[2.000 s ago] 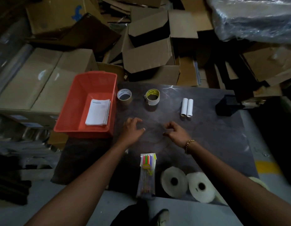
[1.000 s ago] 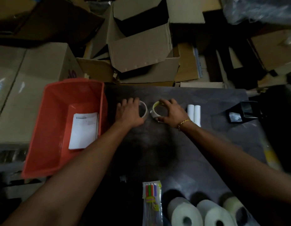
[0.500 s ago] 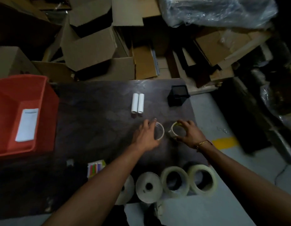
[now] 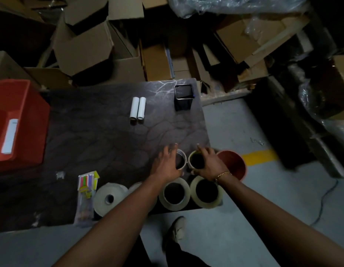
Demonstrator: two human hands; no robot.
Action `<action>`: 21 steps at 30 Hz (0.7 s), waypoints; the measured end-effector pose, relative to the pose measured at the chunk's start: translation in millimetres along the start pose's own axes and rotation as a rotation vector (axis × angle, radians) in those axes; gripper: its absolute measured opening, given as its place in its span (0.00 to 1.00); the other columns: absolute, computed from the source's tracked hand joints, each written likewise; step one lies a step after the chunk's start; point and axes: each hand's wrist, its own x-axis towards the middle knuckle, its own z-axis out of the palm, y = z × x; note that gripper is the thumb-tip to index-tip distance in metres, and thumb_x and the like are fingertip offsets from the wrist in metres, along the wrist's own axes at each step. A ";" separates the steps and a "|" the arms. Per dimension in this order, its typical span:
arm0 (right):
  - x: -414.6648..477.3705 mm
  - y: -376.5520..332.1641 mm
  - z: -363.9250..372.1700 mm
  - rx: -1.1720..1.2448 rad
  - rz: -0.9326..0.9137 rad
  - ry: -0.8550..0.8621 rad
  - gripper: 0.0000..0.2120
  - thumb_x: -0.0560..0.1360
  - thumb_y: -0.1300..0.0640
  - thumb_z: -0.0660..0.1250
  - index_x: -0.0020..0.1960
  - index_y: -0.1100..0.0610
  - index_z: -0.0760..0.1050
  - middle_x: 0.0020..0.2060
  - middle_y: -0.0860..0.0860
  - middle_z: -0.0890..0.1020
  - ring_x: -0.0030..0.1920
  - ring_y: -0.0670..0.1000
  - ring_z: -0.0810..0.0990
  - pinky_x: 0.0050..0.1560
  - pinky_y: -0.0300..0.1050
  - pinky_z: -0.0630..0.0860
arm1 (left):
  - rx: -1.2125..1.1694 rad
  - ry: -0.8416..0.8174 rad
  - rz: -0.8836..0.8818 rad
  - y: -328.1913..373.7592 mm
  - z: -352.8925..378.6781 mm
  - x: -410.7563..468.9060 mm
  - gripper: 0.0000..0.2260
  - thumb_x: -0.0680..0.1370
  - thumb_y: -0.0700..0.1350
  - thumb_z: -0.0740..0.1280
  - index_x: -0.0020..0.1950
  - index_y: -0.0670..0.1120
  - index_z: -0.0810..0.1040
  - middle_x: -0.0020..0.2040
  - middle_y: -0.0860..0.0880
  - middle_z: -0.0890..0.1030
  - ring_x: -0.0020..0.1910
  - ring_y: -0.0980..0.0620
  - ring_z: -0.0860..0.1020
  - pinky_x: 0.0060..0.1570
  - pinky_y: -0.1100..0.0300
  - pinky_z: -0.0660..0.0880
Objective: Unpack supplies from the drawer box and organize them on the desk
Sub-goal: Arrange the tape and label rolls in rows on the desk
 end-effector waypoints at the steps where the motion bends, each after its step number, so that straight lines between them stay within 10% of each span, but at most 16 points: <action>1: -3.8 2.8 -0.1 0.018 -0.005 0.009 0.54 0.61 0.42 0.78 0.78 0.46 0.50 0.76 0.56 0.57 0.71 0.62 0.67 0.69 0.53 0.70 | 0.008 0.023 -0.005 0.8 -0.2 -4.7 0.48 0.64 0.61 0.74 0.77 0.52 0.51 0.75 0.44 0.59 0.72 0.41 0.63 0.66 0.45 0.69; 7: -57.3 19.2 3.0 0.022 -0.062 0.132 0.47 0.62 0.38 0.75 0.74 0.46 0.56 0.74 0.53 0.59 0.70 0.60 0.66 0.65 0.55 0.73 | 0.223 0.177 0.110 10.5 0.1 -60.4 0.36 0.66 0.66 0.66 0.69 0.52 0.63 0.68 0.46 0.65 0.66 0.44 0.65 0.60 0.47 0.69; 15: -96.4 21.0 40.9 -0.067 -0.004 -0.020 0.63 0.55 0.31 0.75 0.77 0.43 0.41 0.78 0.50 0.46 0.76 0.62 0.54 0.65 0.61 0.73 | 0.361 -0.073 0.057 7.2 33.8 -97.2 0.52 0.61 0.70 0.71 0.78 0.54 0.49 0.77 0.43 0.52 0.69 0.38 0.63 0.66 0.43 0.63; 21: -102.3 18.0 43.5 -0.077 -0.001 0.047 0.58 0.59 0.38 0.76 0.77 0.44 0.43 0.75 0.53 0.54 0.72 0.62 0.59 0.59 0.56 0.76 | 0.390 -0.055 0.093 14.4 28.2 -98.2 0.49 0.61 0.64 0.72 0.76 0.52 0.55 0.69 0.43 0.65 0.60 0.40 0.71 0.60 0.46 0.67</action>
